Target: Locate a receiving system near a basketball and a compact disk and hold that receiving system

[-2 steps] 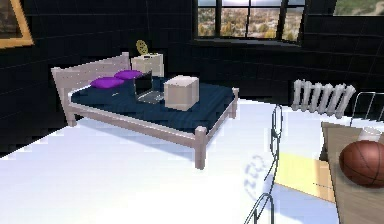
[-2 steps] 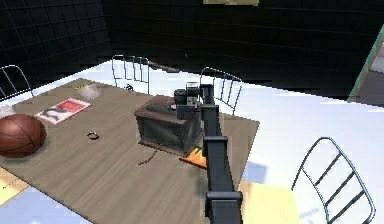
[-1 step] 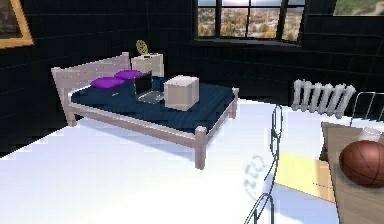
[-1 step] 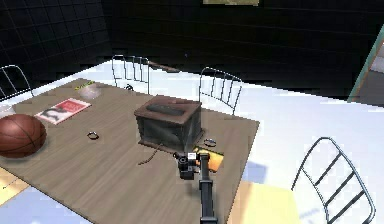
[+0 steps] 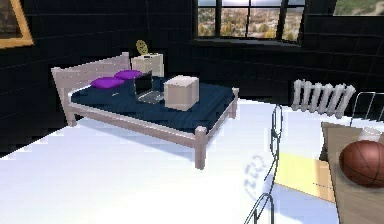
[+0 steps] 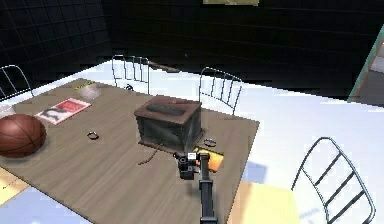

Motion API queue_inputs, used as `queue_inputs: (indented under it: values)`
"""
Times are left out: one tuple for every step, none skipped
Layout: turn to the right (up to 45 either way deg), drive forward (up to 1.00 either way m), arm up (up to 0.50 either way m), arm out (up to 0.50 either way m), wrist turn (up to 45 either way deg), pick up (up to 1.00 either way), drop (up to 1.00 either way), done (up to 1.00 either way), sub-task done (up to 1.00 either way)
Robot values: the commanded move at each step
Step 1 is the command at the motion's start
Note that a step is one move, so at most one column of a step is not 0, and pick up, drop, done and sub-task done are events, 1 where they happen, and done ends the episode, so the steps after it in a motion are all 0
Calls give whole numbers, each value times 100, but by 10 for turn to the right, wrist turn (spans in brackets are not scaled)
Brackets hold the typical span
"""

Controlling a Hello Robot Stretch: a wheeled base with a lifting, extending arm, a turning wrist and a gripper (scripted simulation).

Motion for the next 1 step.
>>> queue_inputs:
  values:
    - [0,0,10,0,0,0,0,0,0]
